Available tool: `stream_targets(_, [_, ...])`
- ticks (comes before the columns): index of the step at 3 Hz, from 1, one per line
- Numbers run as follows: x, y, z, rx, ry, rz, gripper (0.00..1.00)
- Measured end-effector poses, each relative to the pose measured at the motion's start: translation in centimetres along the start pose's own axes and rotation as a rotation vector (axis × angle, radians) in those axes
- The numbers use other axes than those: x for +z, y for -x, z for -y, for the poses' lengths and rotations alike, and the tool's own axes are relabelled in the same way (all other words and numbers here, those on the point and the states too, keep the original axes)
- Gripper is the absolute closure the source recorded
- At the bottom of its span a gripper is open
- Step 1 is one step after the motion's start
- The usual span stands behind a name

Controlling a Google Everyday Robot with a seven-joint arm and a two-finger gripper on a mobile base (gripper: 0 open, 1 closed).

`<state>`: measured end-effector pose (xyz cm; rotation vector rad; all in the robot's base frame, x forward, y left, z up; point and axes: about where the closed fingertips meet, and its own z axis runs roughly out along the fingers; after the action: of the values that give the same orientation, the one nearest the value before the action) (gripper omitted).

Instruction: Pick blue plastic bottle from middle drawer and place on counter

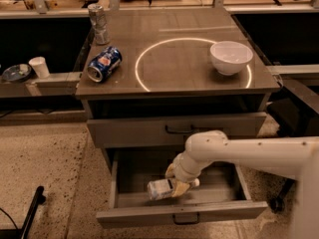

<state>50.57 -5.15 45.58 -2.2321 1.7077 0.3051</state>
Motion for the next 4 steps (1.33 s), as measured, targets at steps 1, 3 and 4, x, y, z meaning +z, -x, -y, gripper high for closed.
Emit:
stream_targets(1, [-7.5, 1.0, -0.9, 0.211, -0.036, 0.075, 1.0])
stream_targets(3, [-20.6, 2.0, 0.9, 0.234, -0.137, -0.001, 1.0])
stream_targets(4, [-28.8, 3.5, 2.4, 0.164, -0.206, -0.091, 1.0])
